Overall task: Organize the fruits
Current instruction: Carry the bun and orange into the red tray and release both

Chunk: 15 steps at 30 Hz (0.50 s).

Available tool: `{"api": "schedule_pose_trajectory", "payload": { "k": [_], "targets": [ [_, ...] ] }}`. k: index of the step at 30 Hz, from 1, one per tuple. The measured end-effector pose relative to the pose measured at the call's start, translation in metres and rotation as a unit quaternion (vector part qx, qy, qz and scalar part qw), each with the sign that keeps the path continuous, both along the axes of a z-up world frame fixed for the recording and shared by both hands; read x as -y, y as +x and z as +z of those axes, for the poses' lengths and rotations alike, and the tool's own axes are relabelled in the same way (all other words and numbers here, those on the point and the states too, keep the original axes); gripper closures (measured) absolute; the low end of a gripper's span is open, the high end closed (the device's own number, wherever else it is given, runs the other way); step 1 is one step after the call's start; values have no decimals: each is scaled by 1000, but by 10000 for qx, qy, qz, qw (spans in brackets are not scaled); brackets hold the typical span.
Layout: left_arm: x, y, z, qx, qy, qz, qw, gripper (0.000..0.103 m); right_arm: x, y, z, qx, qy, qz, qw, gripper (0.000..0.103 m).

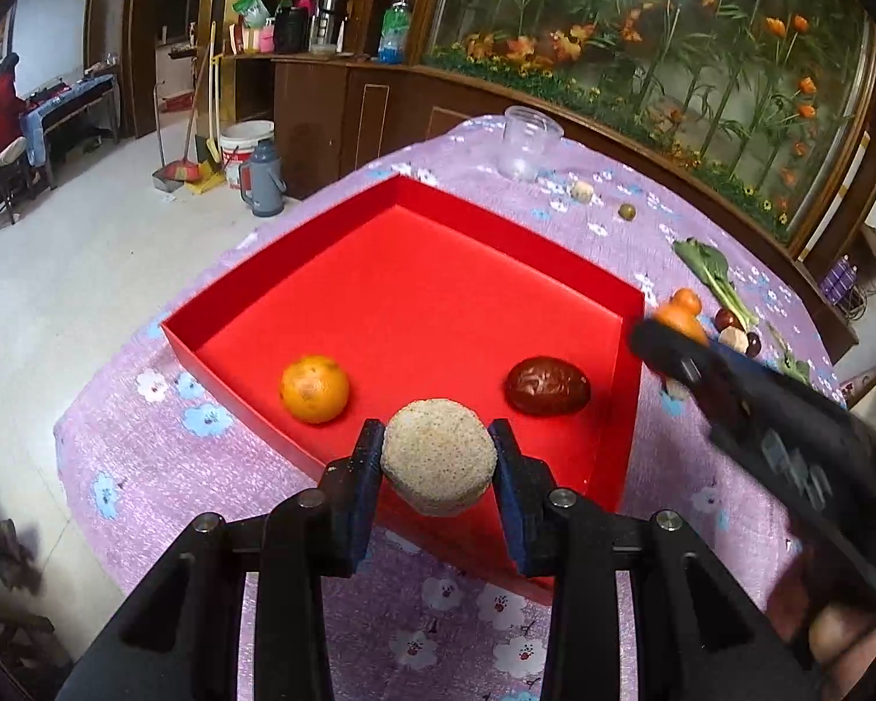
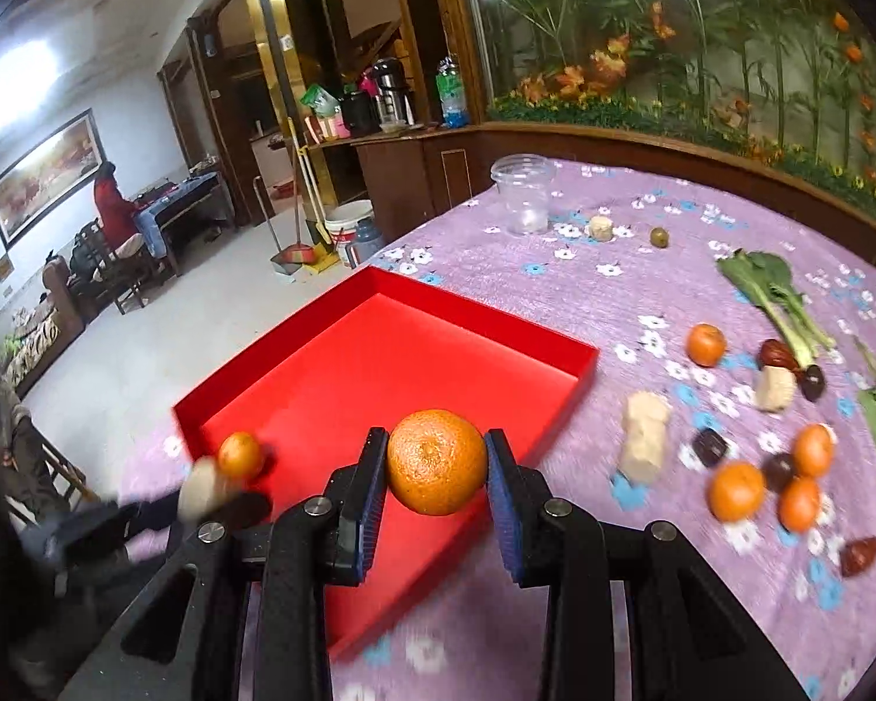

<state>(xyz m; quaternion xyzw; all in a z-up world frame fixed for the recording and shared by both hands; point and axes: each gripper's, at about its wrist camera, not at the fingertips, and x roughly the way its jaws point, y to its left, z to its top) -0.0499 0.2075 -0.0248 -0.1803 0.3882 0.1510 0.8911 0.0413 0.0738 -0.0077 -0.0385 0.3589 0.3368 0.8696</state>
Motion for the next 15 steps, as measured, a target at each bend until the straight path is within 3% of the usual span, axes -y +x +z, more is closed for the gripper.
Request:
{"api": "schedule_pose_trajectory", "payload": {
  "k": [9,11,13,15],
  "targets": [
    [2,15,-8,-223,-8,-95,9997,68,-37,43,-27,-325,-229,-111,9991,66],
    [3,18,-10,-322,-19,-107,9994,64,-43,46,-33,-439,-304,-81,9985,65],
    [5,20,-10,-336,-4,-196,9992,42,-43,46,-36,-523,-335,-79,9980,62],
    [12,20,-5,-301,145,-236,9992,20,-42,48,-38,-637,-356,-26,9973,49]
  ]
}}
